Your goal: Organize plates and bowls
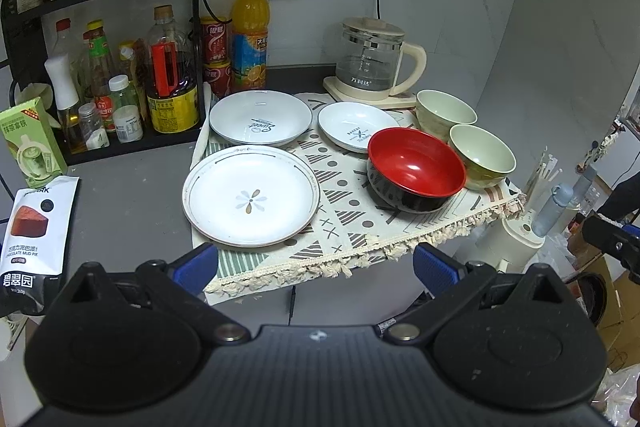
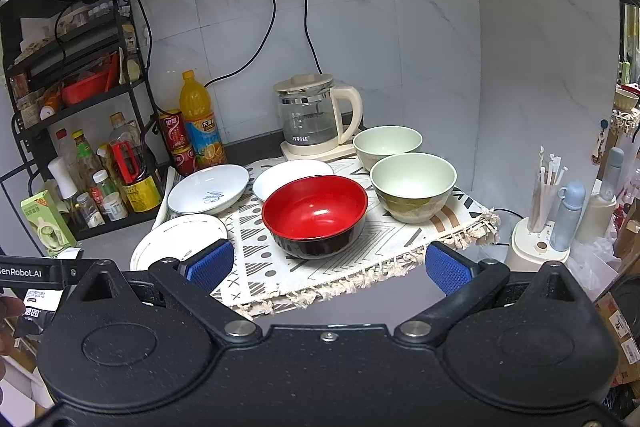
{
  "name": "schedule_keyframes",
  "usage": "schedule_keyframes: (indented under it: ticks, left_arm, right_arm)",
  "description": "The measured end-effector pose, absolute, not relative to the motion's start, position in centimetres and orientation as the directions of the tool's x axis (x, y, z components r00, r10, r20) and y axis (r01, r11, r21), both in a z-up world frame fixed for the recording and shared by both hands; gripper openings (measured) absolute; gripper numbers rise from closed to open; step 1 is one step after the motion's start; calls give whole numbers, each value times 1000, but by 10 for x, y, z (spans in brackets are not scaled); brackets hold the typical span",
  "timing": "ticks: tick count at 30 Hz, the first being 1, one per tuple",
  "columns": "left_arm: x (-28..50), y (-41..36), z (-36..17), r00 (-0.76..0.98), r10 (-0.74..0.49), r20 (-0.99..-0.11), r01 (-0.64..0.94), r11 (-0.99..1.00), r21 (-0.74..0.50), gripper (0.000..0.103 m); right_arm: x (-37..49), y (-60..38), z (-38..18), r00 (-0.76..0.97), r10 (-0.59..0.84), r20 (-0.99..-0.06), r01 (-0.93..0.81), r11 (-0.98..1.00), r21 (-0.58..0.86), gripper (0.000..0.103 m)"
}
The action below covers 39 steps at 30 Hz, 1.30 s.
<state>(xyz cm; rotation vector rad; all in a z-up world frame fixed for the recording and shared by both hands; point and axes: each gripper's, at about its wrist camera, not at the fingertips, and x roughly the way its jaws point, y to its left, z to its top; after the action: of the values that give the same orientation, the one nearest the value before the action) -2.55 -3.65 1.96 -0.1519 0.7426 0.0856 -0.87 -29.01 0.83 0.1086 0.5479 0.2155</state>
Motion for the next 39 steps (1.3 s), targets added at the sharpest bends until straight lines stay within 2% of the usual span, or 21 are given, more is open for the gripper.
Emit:
schedule_keyframes:
  ticks: [24, 39]
  left_arm:
    - [-21, -57, 19, 724, 48, -688, -145, 986, -83, 102]
    - [35, -66, 11, 702, 32, -711, -127, 989, -81, 102]
  right_arm:
    - [-3, -310, 5, 816, 259, -516, -211, 966, 152, 103]
    - [35, -314, -3, 796, 268, -542, -210, 963, 168, 103]
